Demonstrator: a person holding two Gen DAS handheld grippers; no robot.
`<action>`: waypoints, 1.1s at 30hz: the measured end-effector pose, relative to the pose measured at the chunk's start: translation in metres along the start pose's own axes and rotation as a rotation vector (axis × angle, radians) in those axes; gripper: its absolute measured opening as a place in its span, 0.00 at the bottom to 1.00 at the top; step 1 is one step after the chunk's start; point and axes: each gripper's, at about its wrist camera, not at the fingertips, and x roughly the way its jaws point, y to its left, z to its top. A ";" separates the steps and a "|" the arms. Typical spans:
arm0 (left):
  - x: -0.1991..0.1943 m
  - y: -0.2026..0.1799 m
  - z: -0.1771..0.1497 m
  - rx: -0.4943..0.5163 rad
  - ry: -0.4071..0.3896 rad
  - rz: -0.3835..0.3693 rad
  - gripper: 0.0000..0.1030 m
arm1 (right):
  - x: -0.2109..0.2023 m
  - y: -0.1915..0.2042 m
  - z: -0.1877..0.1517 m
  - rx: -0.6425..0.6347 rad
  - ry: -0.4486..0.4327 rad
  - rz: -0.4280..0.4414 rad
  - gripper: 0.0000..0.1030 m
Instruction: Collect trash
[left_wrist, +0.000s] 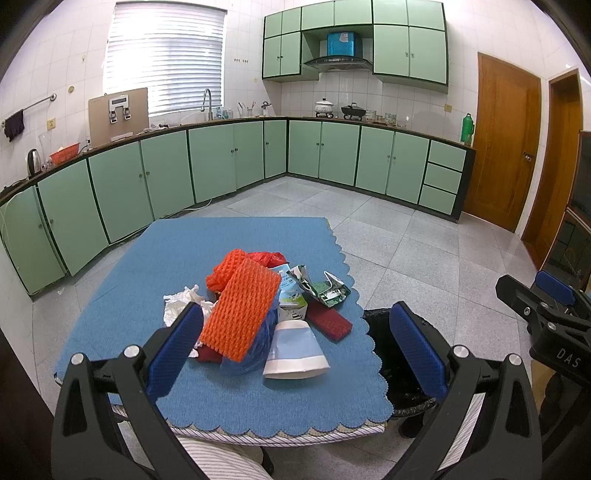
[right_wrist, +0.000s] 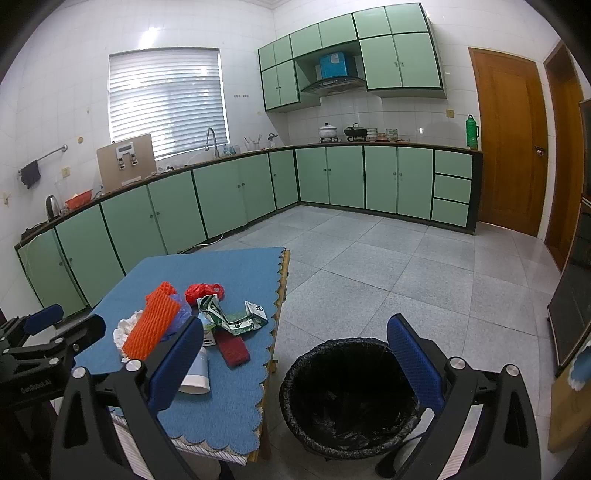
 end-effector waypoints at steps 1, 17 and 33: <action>0.000 0.000 0.000 0.000 0.000 -0.001 0.95 | -0.001 0.000 0.000 0.001 0.000 0.000 0.94; 0.000 0.000 0.000 0.000 0.000 0.000 0.95 | -0.001 0.000 -0.001 0.004 -0.001 0.001 0.94; -0.004 -0.004 0.002 -0.002 0.005 -0.002 0.95 | -0.002 -0.003 0.000 0.005 0.001 0.002 0.94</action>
